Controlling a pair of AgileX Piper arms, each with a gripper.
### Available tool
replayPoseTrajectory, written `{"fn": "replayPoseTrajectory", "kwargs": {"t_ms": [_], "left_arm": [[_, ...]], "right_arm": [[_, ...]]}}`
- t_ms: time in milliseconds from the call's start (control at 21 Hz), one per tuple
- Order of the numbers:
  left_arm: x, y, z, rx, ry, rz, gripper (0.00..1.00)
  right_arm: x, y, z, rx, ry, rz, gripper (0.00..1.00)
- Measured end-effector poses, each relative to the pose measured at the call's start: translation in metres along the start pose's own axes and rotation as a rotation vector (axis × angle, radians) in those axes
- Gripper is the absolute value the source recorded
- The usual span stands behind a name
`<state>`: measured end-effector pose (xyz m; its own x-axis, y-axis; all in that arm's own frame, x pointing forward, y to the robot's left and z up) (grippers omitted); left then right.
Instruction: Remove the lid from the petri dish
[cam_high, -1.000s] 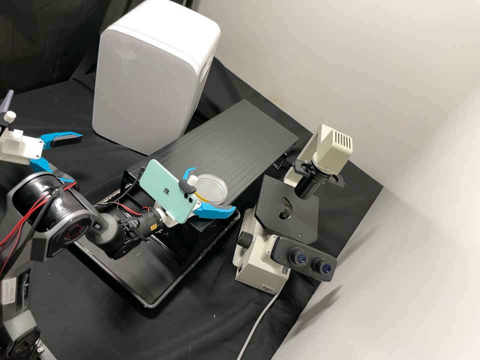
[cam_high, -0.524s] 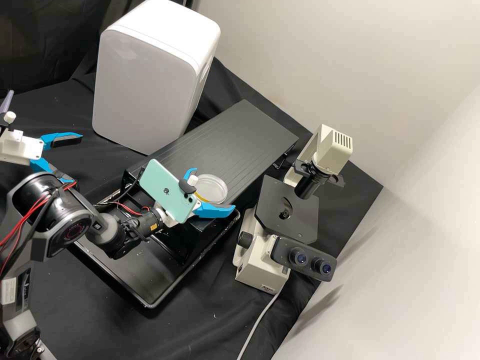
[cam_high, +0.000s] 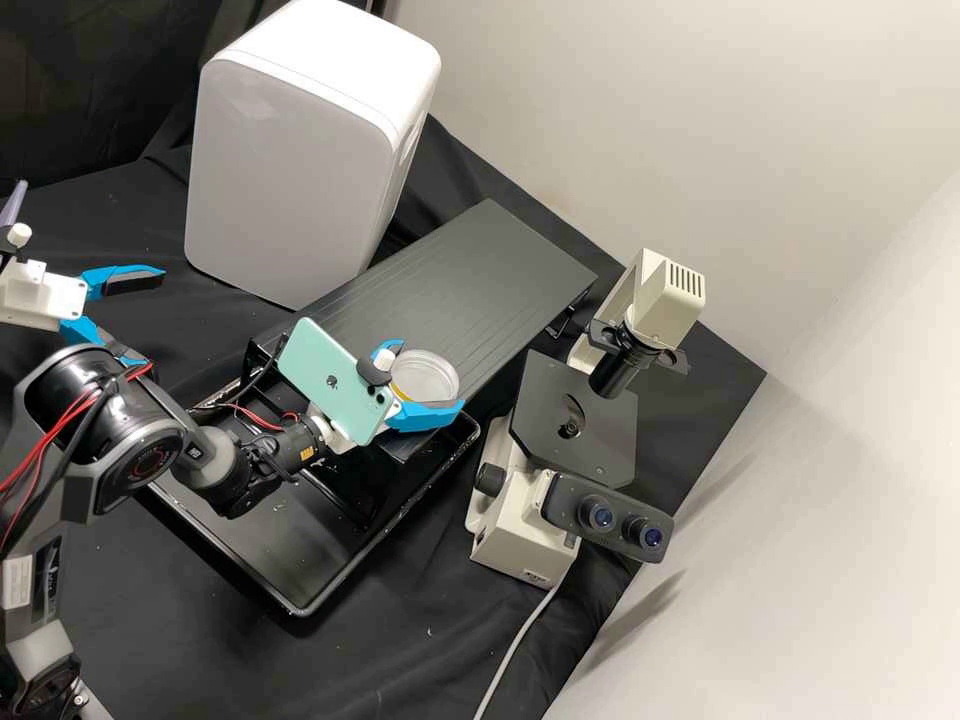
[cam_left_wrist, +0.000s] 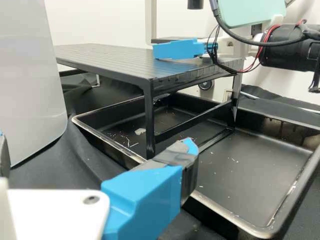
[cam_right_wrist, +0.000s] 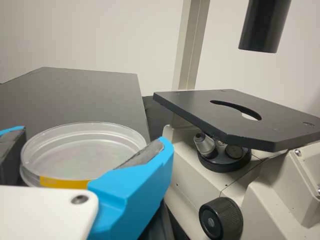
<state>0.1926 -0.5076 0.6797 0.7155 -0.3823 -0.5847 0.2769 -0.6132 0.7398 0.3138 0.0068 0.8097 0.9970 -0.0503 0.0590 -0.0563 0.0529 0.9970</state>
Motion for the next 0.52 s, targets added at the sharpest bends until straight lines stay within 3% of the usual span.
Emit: {"fn": "replayPoseTrajectory", "kwargs": {"t_ms": [524], "left_arm": [[0.0002, -0.0003, 0.0015, 0.0, -0.004, -0.001, 1.0]], "right_arm": [[-0.0001, -0.0018, -0.002, 0.0, 0.007, -0.006, 0.0]]}}
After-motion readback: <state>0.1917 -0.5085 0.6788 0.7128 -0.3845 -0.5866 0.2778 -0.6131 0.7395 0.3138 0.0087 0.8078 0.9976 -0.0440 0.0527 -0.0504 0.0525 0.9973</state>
